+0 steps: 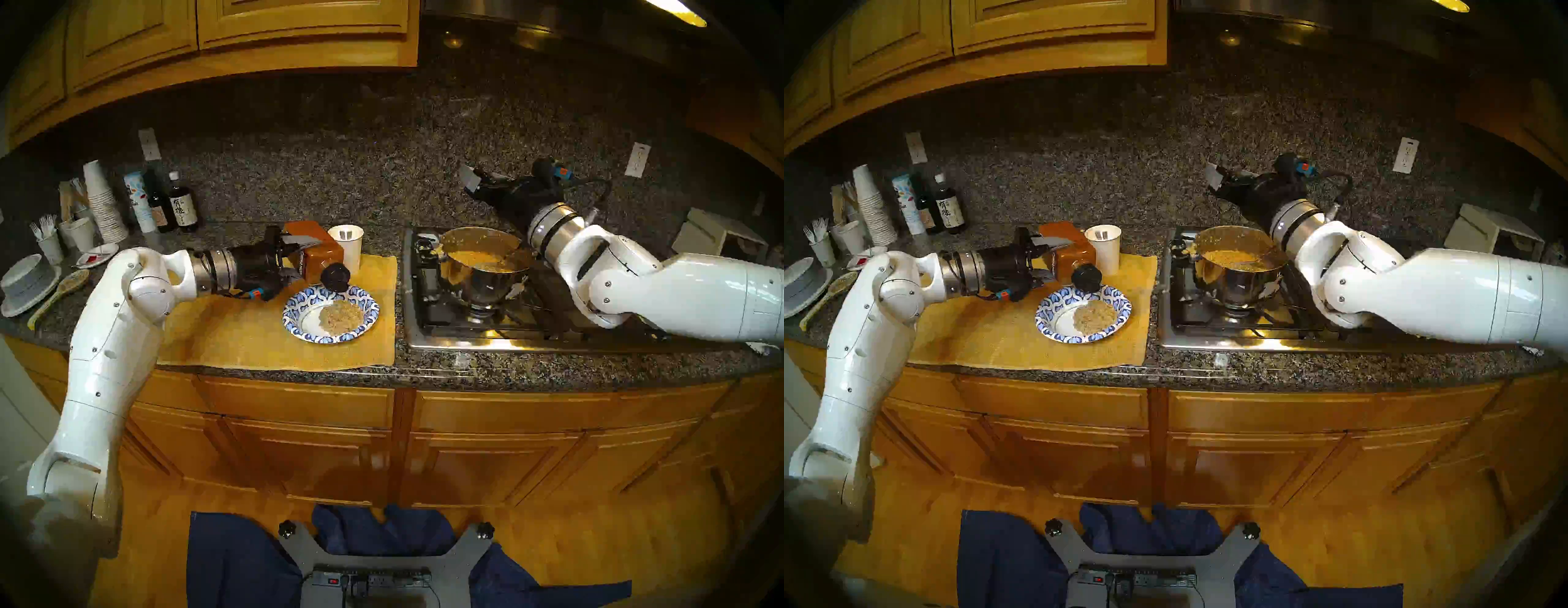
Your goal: Scoop oatmeal into bowl, add cinnamon, and put a spoon inside bowl
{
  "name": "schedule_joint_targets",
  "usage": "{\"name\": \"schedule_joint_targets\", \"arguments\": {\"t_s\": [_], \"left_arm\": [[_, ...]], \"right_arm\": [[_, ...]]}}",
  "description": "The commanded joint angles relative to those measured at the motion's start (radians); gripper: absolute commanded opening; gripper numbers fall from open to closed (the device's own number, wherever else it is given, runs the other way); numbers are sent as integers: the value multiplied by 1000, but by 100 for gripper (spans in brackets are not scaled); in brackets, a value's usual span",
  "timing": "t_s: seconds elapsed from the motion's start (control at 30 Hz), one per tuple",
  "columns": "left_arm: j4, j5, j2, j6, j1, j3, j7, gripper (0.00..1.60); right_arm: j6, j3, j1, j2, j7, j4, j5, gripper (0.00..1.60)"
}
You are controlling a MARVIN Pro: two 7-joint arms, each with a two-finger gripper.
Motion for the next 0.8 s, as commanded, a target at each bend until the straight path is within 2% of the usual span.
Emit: {"name": "schedule_joint_targets", "arguments": {"t_s": [0.0, 0.33, 0.77], "left_arm": [[-13, 19, -3, 3, -82, -35, 80, 0], [27, 123, -4, 3, -111, -5, 160, 0], [20, 209, 24, 3, -133, 57, 254, 0]], "right_arm": [[-13, 29, 31, 0, -2, -1, -2, 160], [-13, 29, 32, 0, -2, -1, -2, 160], [-13, 29, 32, 0, -1, -1, -2, 160]]}}
